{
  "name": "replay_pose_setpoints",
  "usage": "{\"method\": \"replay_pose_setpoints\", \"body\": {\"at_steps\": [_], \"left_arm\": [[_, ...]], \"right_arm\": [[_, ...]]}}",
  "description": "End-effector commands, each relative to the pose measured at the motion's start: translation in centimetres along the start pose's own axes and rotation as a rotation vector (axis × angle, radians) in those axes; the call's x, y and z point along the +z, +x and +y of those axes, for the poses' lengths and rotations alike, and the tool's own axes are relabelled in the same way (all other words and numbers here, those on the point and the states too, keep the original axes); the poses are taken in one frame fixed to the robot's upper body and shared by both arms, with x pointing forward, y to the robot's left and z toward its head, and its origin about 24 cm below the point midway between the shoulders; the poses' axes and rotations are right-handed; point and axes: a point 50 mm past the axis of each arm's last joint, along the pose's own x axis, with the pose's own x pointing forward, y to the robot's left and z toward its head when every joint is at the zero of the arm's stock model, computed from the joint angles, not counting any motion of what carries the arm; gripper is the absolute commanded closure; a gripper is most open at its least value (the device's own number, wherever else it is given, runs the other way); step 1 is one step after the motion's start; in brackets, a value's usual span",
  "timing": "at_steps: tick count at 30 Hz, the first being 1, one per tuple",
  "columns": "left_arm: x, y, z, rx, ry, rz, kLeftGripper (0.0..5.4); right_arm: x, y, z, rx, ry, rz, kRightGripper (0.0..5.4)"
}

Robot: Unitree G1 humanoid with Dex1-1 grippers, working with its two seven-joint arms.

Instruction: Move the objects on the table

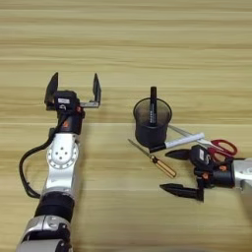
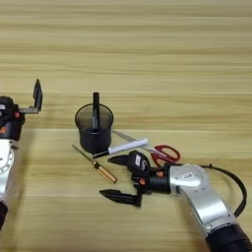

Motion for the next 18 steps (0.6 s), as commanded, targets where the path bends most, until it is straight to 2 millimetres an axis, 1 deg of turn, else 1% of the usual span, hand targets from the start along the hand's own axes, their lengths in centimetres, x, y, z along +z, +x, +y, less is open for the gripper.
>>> {"method": "replay_pose_setpoints", "body": {"at_steps": [1,3,13,15,18], "left_arm": [[0.29,0.5,-0.13,-0.002,0.002,-0.023,0.0],[0.29,0.55,-0.13,-0.001,0.0,-0.025,0.0],[0.32,0.62,-0.16,0.002,-0.003,-0.036,0.0],[0.33,0.62,-0.19,0.001,-0.003,-0.037,0.0],[0.33,0.63,-0.21,0.001,-0.004,-0.038,0.0]], "right_arm": [[-0.4,0.04,-0.41,-0.017,0.009,0.039,1.51],[-0.41,0.06,-0.47,-0.019,0.002,0.043,1.84],[-0.42,0.01,-0.96,-0.036,-0.015,0.05,2.93],[-0.4,-0.05,-1.02,-0.039,-0.017,0.048,3.29],[-0.24,-0.26,-1.23,-0.046,-0.027,0.042,3.62]]}}
